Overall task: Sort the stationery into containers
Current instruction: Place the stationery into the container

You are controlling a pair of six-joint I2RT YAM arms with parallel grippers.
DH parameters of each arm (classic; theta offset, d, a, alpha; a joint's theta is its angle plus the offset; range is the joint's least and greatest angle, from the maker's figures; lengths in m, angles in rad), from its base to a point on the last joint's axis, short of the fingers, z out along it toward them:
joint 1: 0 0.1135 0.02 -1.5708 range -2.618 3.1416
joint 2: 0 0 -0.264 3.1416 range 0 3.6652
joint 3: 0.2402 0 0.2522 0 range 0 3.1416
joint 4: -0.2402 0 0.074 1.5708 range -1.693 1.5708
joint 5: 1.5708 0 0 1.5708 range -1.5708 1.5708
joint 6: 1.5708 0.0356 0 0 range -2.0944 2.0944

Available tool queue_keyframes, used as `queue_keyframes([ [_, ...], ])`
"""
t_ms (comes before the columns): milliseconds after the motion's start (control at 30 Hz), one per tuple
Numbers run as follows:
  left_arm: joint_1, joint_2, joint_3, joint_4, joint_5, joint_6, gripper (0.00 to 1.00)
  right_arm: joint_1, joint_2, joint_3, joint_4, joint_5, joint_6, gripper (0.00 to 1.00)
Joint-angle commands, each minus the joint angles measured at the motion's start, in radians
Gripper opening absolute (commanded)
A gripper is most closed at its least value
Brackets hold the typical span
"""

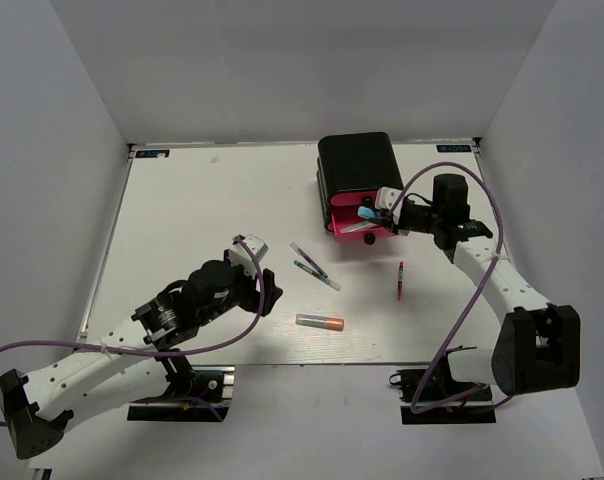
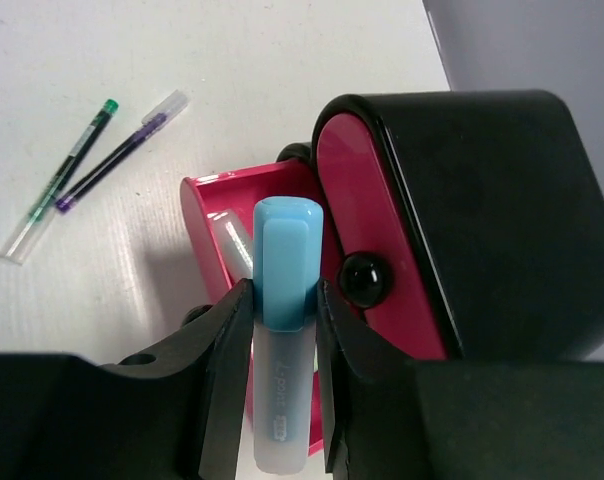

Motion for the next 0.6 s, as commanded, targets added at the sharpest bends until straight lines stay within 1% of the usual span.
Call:
queue_keyframes([
  [0,0.001,-0.004,-0.003,0.022,0.04,-0.028,0.8,0.017,0.029,0.043,0.08,-0.038,-0.095,0.0],
  [33,0.001,-0.004,-0.012,0.022,0.049,-0.038,0.8,0.02,0.043,0.048,0.074,-0.038,-0.113,0.0],
  [67,0.001,-0.004,-0.013,0.033,0.061,-0.047,0.8,0.022,0.054,0.057,0.059,-0.043,-0.171,0.0],
  [167,0.001,-0.014,-0.045,0.065,0.076,-0.12,0.8,0.023,0.112,0.063,0.031,-0.046,-0.246,0.0],
  [233,0.001,-0.014,-0.074,0.086,0.121,-0.176,0.8,0.023,0.152,0.06,0.063,-0.041,-0.259,0.01],
  [333,0.001,0.005,-0.121,0.142,0.181,-0.238,0.8,0.026,0.198,0.071,0.066,-0.04,-0.27,0.06],
  [367,-0.012,0.006,-0.121,0.152,0.192,-0.239,0.8,0.023,0.207,0.086,0.062,-0.037,-0.27,0.15],
  [400,-0.012,0.03,-0.121,0.153,0.216,-0.239,0.81,0.026,0.218,0.092,0.048,-0.034,-0.268,0.33],
  [433,-0.012,0.042,-0.121,0.153,0.216,-0.225,0.81,0.025,0.216,0.092,0.046,-0.034,-0.267,0.33],
  [467,-0.012,0.052,-0.106,0.139,0.216,-0.214,0.82,0.026,0.212,0.085,0.048,-0.031,-0.262,0.56],
  [500,-0.012,0.065,-0.079,0.128,0.216,-0.199,0.82,0.025,0.207,0.082,0.056,-0.032,-0.25,0.65],
  [567,-0.012,0.117,-0.046,0.113,0.235,-0.147,0.84,0.025,0.184,0.072,0.059,-0.031,-0.218,0.69],
])
